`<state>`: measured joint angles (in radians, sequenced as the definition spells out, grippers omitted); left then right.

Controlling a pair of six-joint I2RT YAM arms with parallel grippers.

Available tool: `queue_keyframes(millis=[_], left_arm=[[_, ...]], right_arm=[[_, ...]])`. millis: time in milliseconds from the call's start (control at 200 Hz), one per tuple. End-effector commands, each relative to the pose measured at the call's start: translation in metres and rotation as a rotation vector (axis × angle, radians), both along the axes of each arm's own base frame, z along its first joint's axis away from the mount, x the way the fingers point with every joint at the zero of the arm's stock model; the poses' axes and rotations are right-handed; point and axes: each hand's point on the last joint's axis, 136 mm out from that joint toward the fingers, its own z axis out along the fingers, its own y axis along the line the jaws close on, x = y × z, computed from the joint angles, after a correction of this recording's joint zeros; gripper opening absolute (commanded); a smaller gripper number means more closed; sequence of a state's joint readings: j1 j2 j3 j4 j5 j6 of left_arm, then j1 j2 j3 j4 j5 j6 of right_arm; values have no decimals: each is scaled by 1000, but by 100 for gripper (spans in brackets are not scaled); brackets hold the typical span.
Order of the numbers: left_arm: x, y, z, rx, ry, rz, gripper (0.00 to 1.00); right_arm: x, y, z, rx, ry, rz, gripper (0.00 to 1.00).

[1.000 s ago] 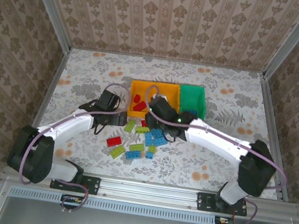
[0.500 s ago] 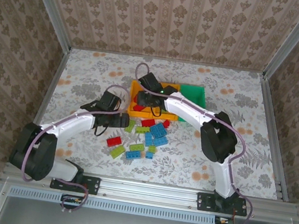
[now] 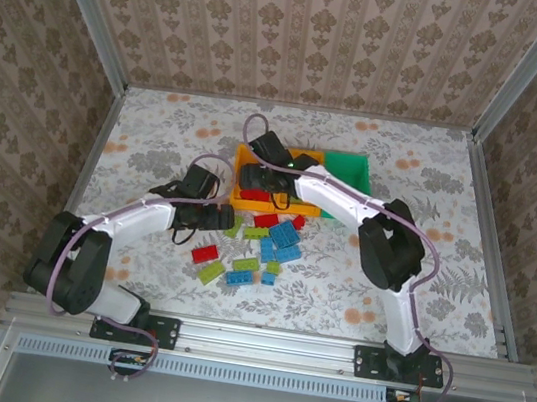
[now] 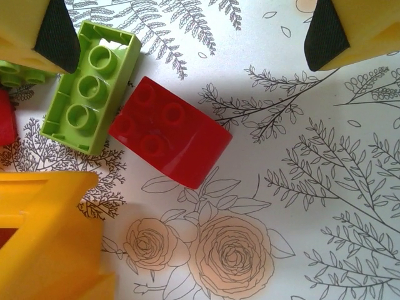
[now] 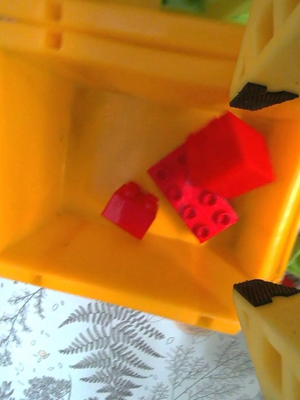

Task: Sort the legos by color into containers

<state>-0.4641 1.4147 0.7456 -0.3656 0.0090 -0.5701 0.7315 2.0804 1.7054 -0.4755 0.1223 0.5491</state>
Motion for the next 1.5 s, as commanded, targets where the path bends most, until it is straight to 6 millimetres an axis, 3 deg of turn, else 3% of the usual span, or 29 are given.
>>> queue_keyframes(millis=[0,340,880,1275,1495], left_arm=[[6,-4,3,-25,13,45,97],[18,-7,-10,-7,52,121,98],[43,-14,-23,46,75,130,96],[52,-21,-16,90,59,106,100],[34,-17,-19,84,69,132,100]], right_arm=[[-11,-12,39,36,-75,-15,76],[-31,-48,46,-5,-132,-46,77],[-44,-97,27,-84,-122,-108,81],[-47,-114,13,-95,-97,-137,81],[-51,-117,9,-95,-91,-139,81]])
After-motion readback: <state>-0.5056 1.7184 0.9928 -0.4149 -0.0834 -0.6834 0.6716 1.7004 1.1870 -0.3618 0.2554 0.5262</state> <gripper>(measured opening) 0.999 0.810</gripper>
